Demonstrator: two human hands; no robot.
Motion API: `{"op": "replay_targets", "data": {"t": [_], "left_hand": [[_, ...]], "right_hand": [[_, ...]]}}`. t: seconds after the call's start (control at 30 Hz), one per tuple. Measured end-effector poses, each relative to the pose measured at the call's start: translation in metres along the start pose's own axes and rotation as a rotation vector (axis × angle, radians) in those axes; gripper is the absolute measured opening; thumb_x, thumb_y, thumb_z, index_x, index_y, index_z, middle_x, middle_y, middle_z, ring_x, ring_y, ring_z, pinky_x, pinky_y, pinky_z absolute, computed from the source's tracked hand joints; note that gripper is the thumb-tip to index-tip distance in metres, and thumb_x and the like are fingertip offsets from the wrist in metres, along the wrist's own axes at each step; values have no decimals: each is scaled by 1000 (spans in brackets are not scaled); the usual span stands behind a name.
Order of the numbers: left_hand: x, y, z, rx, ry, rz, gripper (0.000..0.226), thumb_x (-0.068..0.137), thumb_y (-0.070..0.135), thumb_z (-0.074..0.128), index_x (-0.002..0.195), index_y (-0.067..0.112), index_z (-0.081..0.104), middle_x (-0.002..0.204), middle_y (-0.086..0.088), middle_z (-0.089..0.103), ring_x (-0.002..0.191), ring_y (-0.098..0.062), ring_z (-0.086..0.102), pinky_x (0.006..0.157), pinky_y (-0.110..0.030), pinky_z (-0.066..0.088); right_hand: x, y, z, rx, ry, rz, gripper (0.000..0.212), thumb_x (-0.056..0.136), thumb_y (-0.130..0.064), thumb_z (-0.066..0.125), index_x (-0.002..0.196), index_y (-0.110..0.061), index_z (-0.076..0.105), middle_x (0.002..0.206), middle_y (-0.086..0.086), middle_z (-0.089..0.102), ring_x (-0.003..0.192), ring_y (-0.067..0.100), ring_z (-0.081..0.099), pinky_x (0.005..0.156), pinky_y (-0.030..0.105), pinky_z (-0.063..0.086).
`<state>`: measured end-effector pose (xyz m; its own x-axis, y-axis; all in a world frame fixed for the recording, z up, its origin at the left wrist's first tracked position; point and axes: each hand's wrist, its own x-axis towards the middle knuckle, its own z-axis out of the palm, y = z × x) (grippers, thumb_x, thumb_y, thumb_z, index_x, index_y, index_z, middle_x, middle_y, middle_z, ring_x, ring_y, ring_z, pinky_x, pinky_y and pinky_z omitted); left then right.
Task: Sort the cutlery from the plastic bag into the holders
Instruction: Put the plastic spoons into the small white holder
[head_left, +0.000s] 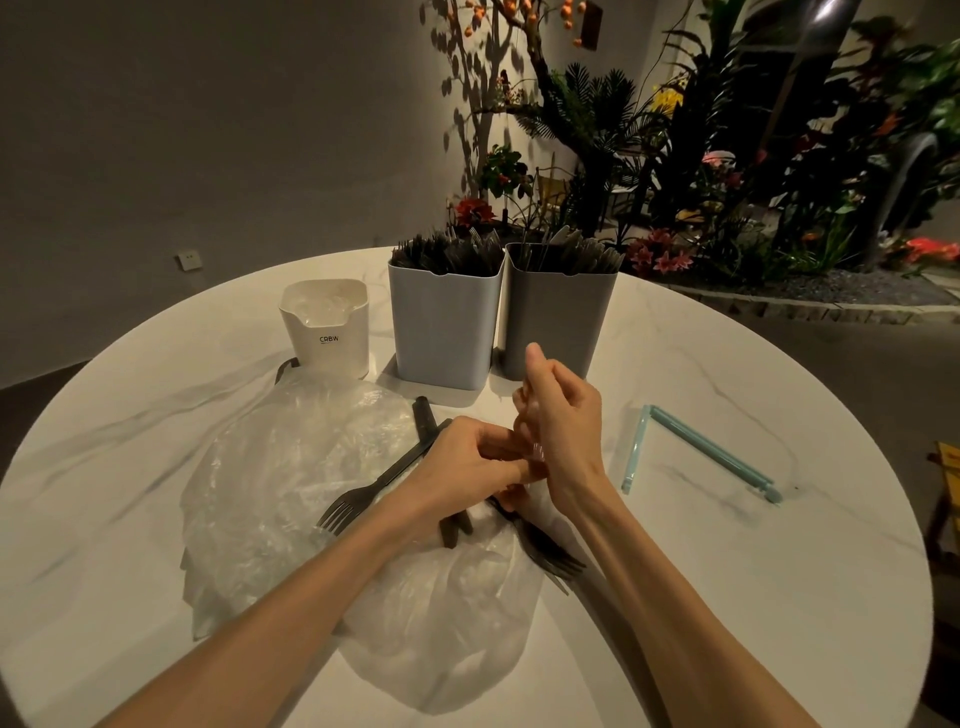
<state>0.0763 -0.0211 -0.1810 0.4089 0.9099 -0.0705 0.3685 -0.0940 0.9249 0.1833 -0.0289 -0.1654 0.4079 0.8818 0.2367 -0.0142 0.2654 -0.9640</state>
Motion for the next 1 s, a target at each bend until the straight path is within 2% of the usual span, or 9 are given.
{"op": "replay_targets", "data": {"t": [0.2, 0.3, 0.43, 0.53, 0.63, 0.73, 0.83, 0.93, 1.0], "left_hand": [[-2, 0, -4, -54, -75, -15, 40, 91, 15, 73, 127, 15, 56, 117, -6, 71, 73, -26, 72, 75, -37, 63], [-1, -3, -6, 11, -135, 35, 27, 95, 15, 67, 121, 13, 61, 116, -3, 71, 63, -14, 64, 62, -27, 57], [-4, -1, -6, 125, -198, 53, 18, 103, 14, 55, 120, 17, 59, 92, 3, 69, 55, -3, 56, 59, -20, 50], [-5, -1, -7, 153, -223, 17, 23, 103, 7, 50, 119, 24, 51, 105, -1, 68, 61, 0, 57, 61, -20, 49], [-7, 0, -9, 212, -254, -16, 44, 103, 10, 47, 144, 24, 39, 109, 6, 62, 80, -5, 57, 71, -21, 50], [-7, 2, -8, 243, -290, -22, 52, 100, 3, 43, 148, 21, 35, 105, 9, 58, 88, -9, 58, 72, -21, 51], [-7, 1, -8, 217, -287, 10, 48, 100, 5, 44, 145, 22, 40, 117, 5, 61, 107, -18, 62, 92, -37, 56], [-7, -1, -6, 202, -241, -22, 45, 98, 7, 49, 141, 19, 41, 119, 2, 61, 94, -20, 66, 88, -46, 59], [-5, -2, -4, 201, -202, -31, 42, 96, 7, 53, 136, 15, 42, 112, 0, 62, 78, -15, 65, 73, -38, 62]], "right_hand": [[0, 1, 0, -42, 27, 24, 53, 101, -43, 52, 67, -5, 64, 63, 4, 69, 65, 14, 70, 61, 17, 57], [-3, -2, -1, -8, -18, 43, 47, 103, -42, 49, 79, -8, 71, 69, -4, 74, 61, 12, 70, 54, 19, 55], [-5, -5, 0, 41, -13, -22, 33, 96, -40, 60, 84, -14, 75, 73, -2, 71, 56, 9, 60, 53, 21, 53], [-7, -4, -1, 64, -57, -64, 41, 79, -44, 78, 77, -4, 70, 66, 5, 63, 57, 12, 57, 56, 24, 53], [-7, 5, -1, -55, -82, -192, 47, 70, -42, 87, 75, -3, 63, 68, 4, 62, 64, 16, 58, 63, 22, 54], [-4, 8, -2, -182, -22, -300, 40, 79, -43, 82, 68, -7, 67, 64, 1, 63, 65, 14, 60, 66, 24, 54], [-4, 8, -6, -255, 15, -377, 32, 91, -35, 72, 70, -11, 75, 66, -6, 69, 68, 16, 66, 68, 24, 55], [-9, 9, -3, -240, -29, -374, 29, 95, -32, 66, 77, -12, 78, 69, -8, 71, 70, 15, 70, 66, 20, 57], [-10, 10, -2, -276, -24, -378, 28, 94, -36, 65, 79, -17, 79, 71, -12, 71, 72, 13, 71, 66, 23, 59]]}}
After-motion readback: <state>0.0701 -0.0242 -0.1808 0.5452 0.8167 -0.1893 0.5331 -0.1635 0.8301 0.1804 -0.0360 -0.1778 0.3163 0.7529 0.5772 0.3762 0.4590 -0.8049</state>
